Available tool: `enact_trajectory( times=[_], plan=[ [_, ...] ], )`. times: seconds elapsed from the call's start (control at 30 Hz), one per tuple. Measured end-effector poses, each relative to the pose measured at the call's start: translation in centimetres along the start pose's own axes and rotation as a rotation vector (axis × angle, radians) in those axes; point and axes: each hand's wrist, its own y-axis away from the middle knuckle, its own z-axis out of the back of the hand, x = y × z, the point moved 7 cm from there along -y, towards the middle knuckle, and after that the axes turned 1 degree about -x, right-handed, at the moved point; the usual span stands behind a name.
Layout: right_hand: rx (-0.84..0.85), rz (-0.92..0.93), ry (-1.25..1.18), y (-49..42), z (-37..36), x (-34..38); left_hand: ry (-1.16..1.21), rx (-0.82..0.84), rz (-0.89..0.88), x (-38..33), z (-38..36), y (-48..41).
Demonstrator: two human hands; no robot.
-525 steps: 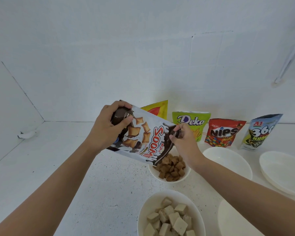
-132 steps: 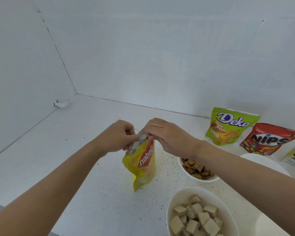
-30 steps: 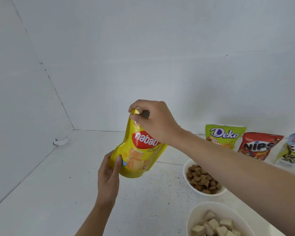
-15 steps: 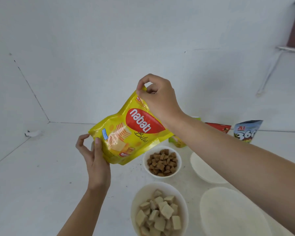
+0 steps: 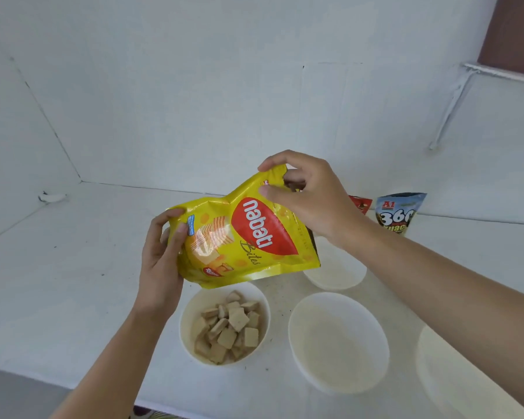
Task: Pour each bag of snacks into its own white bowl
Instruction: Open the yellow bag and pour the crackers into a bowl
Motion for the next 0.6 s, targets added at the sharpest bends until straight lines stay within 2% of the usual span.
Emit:
enact_trajectory(
  times=[0.3,0.6],
  plan=[
    [-0.054,-0.121,-0.221,5.5,1.8,-3.8,-0.127,0.076,-0.029,-0.1,-2.1,1.7],
    [-0.109,-0.284,-0.286,9.7,3.1,-7.3,-0.283,0.145,-0.062,0.3,-3.8,3.0]
  ],
)
